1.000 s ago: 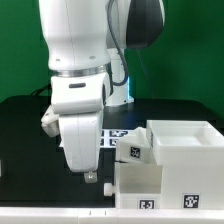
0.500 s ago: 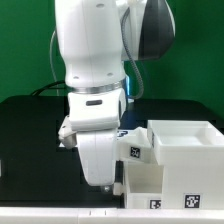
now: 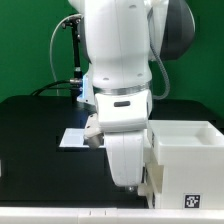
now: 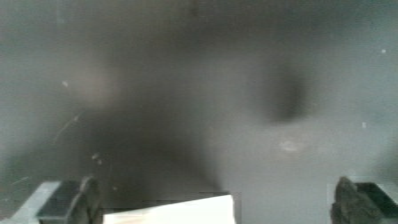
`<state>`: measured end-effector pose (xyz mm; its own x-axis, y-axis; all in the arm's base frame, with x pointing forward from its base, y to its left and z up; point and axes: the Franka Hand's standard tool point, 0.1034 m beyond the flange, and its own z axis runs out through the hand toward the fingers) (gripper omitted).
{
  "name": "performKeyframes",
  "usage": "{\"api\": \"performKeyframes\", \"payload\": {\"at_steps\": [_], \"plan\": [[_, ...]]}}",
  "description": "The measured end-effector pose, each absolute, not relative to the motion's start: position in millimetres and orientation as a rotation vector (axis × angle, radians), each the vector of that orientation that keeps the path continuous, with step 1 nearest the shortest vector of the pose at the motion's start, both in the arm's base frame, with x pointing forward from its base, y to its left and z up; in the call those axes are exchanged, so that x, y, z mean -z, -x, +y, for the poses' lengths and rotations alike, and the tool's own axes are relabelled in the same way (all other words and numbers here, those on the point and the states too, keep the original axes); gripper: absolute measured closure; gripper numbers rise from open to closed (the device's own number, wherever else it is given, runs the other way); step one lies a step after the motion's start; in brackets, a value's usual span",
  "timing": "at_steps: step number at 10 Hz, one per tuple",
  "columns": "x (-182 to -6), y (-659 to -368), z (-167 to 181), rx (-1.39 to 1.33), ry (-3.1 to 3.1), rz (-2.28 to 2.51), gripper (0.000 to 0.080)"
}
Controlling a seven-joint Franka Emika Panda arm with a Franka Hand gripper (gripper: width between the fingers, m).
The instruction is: Assemble drawer
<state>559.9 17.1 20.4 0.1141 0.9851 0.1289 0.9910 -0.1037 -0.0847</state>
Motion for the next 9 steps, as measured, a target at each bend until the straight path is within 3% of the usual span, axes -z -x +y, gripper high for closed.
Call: {"api": "performKeyframes", "payload": {"at_steps": [3, 6, 9], "plan": [[-20.2, -560, 18, 0.055, 2.248, -1.973, 0.0151], [-20.8, -558, -5, 0.053, 2.240, -1.988, 0.0151], [-33.7, -556, -22, 0.053, 2.275, -1.977, 0.0151]]}}
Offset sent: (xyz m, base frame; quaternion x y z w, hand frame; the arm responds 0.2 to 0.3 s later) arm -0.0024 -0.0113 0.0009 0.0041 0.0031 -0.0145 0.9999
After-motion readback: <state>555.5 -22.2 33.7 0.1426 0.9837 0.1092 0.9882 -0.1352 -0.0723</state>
